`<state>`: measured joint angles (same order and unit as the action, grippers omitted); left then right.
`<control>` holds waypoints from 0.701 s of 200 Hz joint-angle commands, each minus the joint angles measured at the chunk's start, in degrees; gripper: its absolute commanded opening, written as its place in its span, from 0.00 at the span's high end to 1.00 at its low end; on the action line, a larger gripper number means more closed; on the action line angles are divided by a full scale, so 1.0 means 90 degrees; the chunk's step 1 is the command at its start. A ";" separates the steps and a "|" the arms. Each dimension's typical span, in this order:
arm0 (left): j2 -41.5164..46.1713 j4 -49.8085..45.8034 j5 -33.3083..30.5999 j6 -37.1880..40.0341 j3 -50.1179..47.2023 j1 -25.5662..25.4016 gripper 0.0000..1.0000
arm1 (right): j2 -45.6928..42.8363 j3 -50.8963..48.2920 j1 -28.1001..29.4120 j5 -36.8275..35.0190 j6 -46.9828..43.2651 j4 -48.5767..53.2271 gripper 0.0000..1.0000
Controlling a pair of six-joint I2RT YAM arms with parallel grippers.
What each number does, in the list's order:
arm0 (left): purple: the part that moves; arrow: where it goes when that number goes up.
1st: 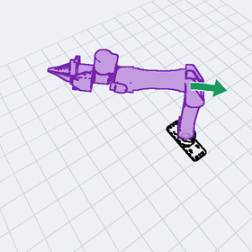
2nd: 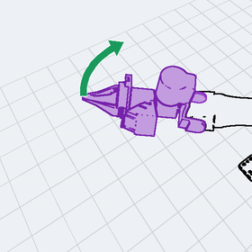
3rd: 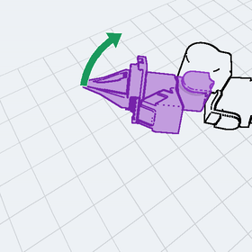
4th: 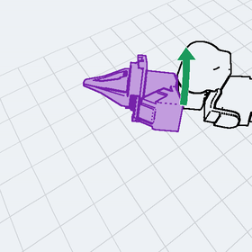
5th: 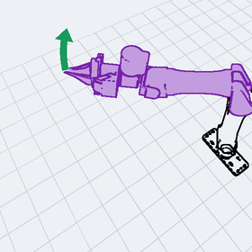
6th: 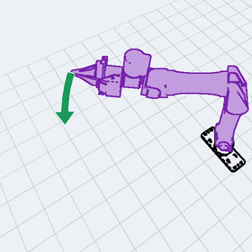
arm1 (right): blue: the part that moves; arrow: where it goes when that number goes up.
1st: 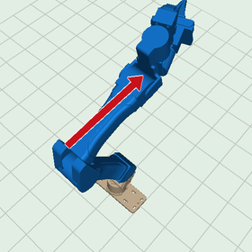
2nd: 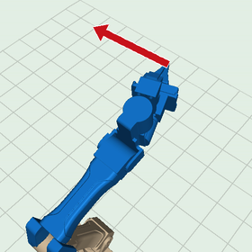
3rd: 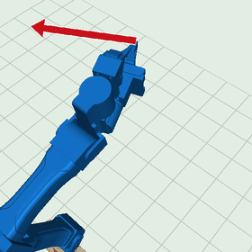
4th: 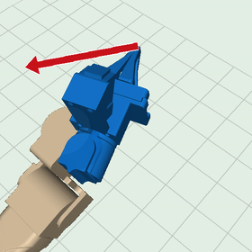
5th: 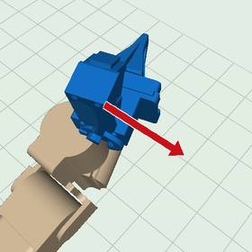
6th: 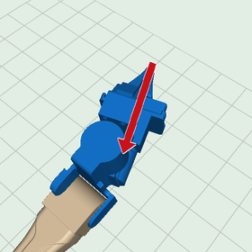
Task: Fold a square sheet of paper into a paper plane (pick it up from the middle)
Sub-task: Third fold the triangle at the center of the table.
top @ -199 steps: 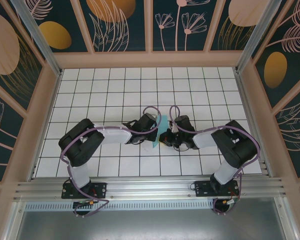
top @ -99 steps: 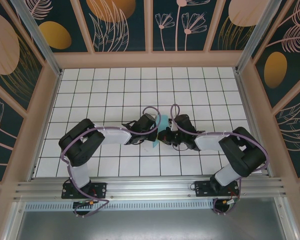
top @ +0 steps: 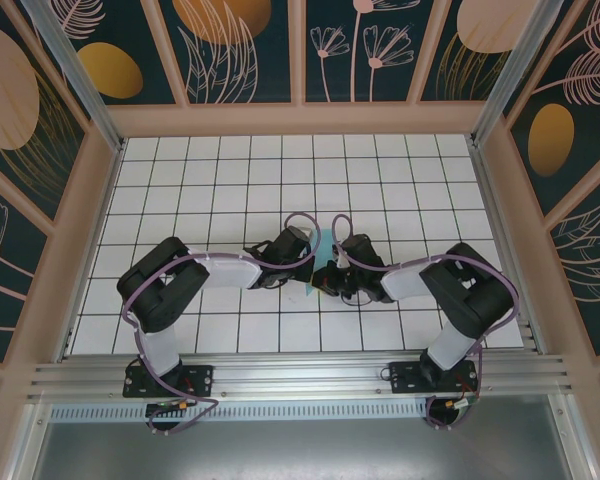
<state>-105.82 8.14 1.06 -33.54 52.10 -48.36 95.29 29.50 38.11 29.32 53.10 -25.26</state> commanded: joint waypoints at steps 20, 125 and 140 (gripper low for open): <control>-0.0192 -0.0094 0.0063 -0.0023 -0.0153 0.0017 1.00 | 0.0086 -0.0061 0.0053 -0.0308 -0.0100 0.0234 0.93; -0.0225 -0.0104 0.0193 -0.0072 -0.0087 0.0017 1.00 | -0.0092 -0.0350 0.0307 -0.0090 0.0361 -0.0531 0.93; -0.0225 -0.0123 0.0178 -0.0058 -0.0076 0.0012 1.00 | -0.0008 -0.0239 0.0326 -0.0274 0.0248 -0.0090 0.93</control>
<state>-105.82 8.69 1.32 -33.74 51.90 -48.31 93.25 26.52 40.58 28.27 55.68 -28.10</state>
